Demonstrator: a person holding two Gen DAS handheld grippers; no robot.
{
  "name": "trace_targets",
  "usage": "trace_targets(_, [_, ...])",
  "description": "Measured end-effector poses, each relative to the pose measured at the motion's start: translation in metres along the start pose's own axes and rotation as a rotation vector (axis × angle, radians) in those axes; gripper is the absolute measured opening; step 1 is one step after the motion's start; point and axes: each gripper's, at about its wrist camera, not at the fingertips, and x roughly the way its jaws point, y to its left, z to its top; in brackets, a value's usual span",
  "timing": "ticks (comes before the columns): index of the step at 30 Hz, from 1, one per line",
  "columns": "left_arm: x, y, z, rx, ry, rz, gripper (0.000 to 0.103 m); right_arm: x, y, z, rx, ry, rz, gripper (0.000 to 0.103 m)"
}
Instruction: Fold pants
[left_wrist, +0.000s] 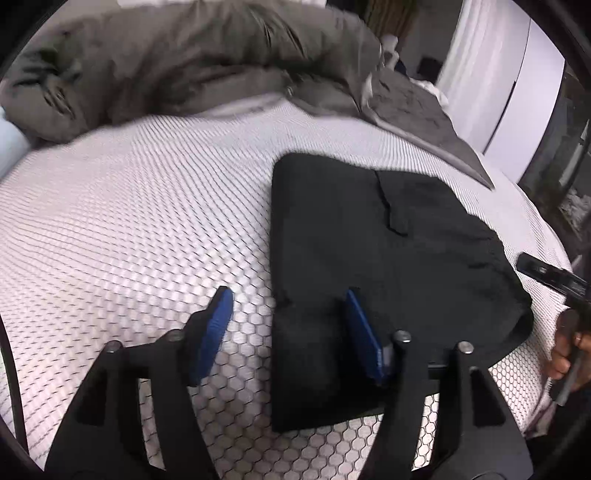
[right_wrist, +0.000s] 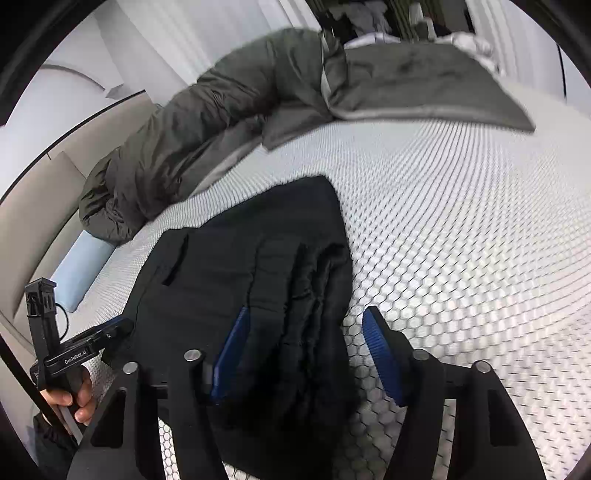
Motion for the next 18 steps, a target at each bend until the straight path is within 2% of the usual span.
trace_targets(2, [-0.015, -0.005, -0.005, 0.026, -0.050, 0.019, 0.090, -0.015, 0.005, -0.005, -0.018, -0.027, 0.012, 0.074])
trace_targets(5, [-0.042, -0.019, -0.018, 0.076, -0.126, 0.052, 0.094, -0.041, 0.018, -0.017, -0.067, -0.099, 0.017, 0.089])
trace_targets(7, [-0.062, -0.027, -0.033, 0.088, -0.155, 0.055, 0.102, -0.056, 0.028, -0.027, -0.120, -0.142, 0.023, 0.103])
trace_targets(9, [-0.079, -0.036, -0.044, 0.097, -0.202, 0.048, 0.102, -0.068, 0.038, -0.037, -0.166, -0.194, 0.038, 0.103])
trace_targets(12, [-0.093, -0.046, -0.053, 0.110, -0.230, 0.042, 0.102, -0.083, 0.049, -0.057, -0.199, -0.268, 0.031, 0.103])
trace_targets(18, [-0.123, -0.061, -0.073, 0.107, -0.253, 0.018, 0.102, -0.097, 0.074, -0.078, -0.285, -0.316, 0.052, 0.103])
